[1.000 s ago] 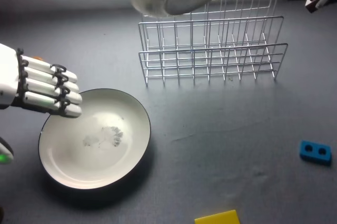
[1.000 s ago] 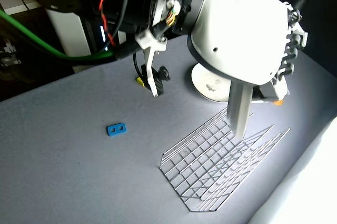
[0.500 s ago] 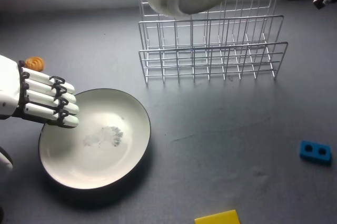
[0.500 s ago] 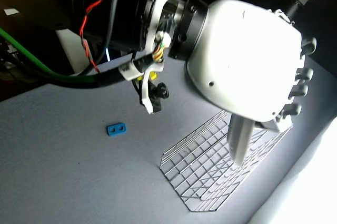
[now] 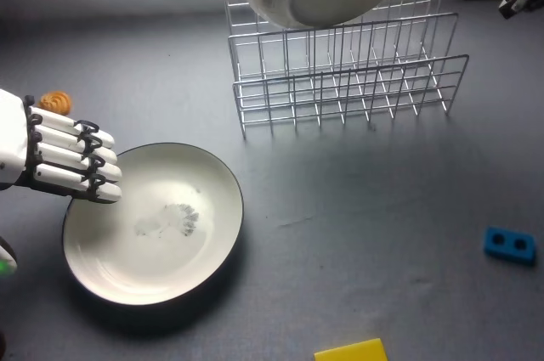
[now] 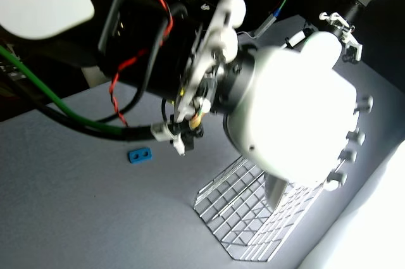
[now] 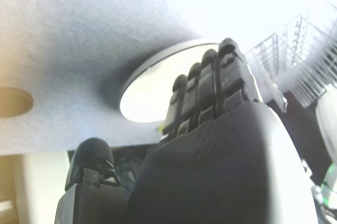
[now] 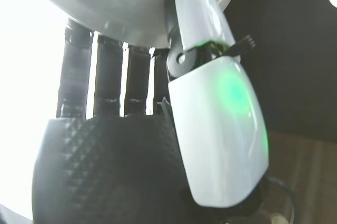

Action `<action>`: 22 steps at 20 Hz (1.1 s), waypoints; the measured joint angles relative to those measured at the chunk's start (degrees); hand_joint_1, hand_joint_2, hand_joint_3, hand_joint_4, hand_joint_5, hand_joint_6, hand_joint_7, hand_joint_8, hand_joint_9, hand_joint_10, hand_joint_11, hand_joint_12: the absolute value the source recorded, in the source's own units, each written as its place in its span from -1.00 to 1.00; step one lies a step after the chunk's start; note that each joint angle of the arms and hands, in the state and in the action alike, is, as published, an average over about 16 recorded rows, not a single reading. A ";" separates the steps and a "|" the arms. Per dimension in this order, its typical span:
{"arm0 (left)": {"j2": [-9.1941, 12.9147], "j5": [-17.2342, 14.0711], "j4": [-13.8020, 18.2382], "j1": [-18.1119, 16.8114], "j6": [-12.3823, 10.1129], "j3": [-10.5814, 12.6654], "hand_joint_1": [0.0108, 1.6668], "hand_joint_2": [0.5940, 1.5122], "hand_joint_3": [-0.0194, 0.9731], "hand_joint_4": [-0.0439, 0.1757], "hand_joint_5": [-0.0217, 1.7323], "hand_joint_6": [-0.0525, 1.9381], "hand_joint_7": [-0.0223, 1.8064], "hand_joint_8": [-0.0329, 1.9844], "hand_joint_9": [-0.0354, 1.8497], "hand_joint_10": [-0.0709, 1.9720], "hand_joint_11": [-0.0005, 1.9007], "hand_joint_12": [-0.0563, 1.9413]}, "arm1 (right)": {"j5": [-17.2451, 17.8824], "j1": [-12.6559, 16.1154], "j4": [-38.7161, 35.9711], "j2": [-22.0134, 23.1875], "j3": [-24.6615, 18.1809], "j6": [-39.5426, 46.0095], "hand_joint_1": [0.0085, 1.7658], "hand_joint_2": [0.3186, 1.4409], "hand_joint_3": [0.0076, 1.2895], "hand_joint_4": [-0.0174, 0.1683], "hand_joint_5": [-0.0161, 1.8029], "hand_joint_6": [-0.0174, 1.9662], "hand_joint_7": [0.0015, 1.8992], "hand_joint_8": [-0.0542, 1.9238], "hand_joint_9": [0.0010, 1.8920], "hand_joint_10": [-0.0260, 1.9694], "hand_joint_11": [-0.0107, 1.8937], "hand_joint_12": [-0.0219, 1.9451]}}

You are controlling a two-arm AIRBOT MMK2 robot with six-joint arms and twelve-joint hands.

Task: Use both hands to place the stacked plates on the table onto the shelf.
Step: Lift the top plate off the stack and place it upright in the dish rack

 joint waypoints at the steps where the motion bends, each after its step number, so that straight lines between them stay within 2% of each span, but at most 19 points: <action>1: 0.00 -0.02 0.00 0.02 0.00 0.04 -0.99 0.26 -0.95 -0.57 -0.95 -0.94 -0.96 -0.98 -0.94 -0.92 -0.99 -0.94 | -0.03 -0.30 0.20 -0.37 0.58 0.02 0.53 0.34 -0.99 -0.89 -0.15 0.24 -0.04 0.14 -0.08 0.26 -0.27 0.41; 9: -0.02 -0.21 -0.02 0.54 0.08 0.19 -0.99 0.25 -0.95 -0.56 -0.95 -0.94 -0.96 -0.98 -0.94 -0.93 -0.99 -0.94 | -0.74 -2.78 1.31 -3.08 4.10 0.20 0.53 0.36 -0.99 -0.89 -0.14 0.24 -0.05 0.14 -0.10 0.28 -0.28 0.41; 22: -0.16 0.15 -0.22 2.27 0.24 0.19 -0.99 0.24 -0.95 -0.56 -0.95 -0.94 -0.96 -0.98 -0.97 -0.94 -0.99 -0.94 | -3.18 -6.88 2.16 -4.39 5.27 0.04 0.53 0.42 -0.99 -0.90 -0.12 0.20 -0.04 0.10 -0.08 0.22 -0.23 0.33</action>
